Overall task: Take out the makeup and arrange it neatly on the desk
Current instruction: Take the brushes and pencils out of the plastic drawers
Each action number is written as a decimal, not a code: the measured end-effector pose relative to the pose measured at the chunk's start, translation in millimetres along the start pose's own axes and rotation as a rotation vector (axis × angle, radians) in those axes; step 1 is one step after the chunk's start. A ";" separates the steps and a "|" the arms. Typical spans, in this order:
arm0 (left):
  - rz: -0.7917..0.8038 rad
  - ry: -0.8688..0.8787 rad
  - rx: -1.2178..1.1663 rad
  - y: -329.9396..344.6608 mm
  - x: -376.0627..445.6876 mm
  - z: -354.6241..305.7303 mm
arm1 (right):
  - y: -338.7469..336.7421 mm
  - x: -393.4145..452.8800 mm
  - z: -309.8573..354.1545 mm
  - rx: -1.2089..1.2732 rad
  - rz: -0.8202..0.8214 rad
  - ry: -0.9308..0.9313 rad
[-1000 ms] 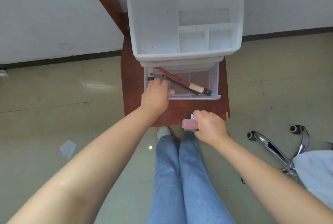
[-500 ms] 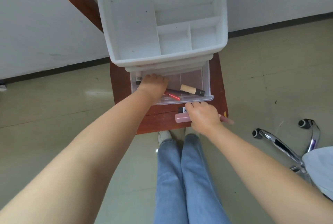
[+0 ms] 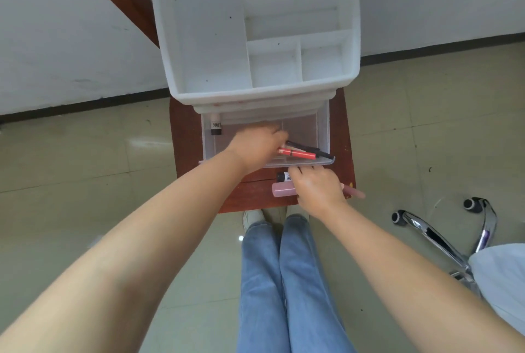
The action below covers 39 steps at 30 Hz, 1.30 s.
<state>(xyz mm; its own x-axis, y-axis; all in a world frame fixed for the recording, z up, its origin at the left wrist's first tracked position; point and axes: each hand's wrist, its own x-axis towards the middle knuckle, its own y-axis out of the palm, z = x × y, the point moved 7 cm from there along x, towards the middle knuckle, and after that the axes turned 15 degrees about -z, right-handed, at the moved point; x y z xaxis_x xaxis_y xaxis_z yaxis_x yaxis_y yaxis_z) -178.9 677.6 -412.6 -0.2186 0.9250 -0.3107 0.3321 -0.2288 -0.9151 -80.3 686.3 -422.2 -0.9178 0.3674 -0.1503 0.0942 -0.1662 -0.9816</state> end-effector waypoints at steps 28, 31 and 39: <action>-0.060 -0.727 0.166 -6.6 -26.3 53.6 | -10.3 7.3 2.8 0.046 -0.081 0.015; -0.103 -0.758 0.047 11.6 -22.7 52.6 | -10.1 6.2 4.1 0.032 -0.087 0.005; 0.007 -0.235 -0.155 0.2 -15.3 27.7 | -8.6 0.9 -1.1 -0.010 0.020 0.054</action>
<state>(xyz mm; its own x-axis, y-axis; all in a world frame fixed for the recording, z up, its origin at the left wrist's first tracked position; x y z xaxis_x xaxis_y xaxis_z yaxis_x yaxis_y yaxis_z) -201.0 655.0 -415.1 -0.4165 0.8238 -0.3845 0.4666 -0.1693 -0.8681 -81.5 689.1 -414.0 -0.8937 0.4129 -0.1754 0.1162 -0.1646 -0.9795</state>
